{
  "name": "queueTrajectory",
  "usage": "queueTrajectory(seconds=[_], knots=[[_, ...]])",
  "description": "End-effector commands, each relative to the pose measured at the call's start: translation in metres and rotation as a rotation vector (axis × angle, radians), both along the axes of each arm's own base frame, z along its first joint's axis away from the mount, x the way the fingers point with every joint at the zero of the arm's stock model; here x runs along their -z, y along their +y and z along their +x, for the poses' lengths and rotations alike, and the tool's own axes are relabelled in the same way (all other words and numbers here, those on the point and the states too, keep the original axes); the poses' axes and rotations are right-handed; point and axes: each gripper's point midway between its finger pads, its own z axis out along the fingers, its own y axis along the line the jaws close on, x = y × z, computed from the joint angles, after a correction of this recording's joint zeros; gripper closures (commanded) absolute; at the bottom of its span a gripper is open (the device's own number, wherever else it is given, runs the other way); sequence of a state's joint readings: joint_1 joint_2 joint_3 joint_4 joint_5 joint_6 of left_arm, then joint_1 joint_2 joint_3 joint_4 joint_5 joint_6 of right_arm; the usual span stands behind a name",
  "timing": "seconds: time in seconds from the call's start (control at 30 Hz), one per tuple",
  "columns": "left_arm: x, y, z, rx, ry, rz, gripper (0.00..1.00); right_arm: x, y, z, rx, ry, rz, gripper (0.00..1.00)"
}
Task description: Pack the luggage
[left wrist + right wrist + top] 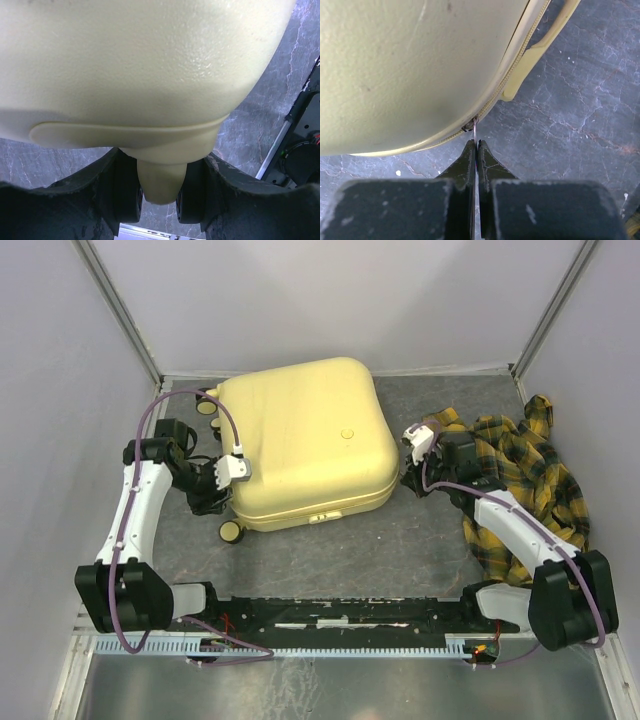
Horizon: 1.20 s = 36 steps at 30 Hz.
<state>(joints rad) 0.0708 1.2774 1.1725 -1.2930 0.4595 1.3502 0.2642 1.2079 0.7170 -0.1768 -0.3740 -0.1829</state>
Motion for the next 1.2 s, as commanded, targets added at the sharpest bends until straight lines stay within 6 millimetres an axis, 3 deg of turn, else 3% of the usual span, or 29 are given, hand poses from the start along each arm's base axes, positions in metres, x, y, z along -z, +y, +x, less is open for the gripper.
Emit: queueTrajectory(seconds=[0.0,0.37,0.6,0.77,0.97,1.17], knots=[[0.023,0.063,-0.008,-0.071,0.074,0.271,0.97,-0.052,-0.002,0.055,0.017,-0.231,-0.003,0.98],[0.022,0.057,-0.006,-0.080,0.056,0.236,0.97,-0.075,0.019,0.101,-0.045,-0.285,0.053,0.98],[0.026,0.060,-0.002,-0.069,0.056,0.244,0.97,-0.089,0.010,0.138,-0.087,-0.321,0.066,0.99],[0.026,0.058,0.009,-0.075,0.051,0.222,0.97,-0.096,0.030,0.144,-0.263,-0.318,0.101,0.98],[0.012,0.044,0.019,-0.069,0.014,0.136,0.97,-0.087,0.048,0.140,-0.386,-0.277,0.143,0.98],[0.014,0.044,0.026,-0.081,0.019,0.126,0.97,-0.081,0.052,0.168,-0.392,-0.290,0.137,0.98]])
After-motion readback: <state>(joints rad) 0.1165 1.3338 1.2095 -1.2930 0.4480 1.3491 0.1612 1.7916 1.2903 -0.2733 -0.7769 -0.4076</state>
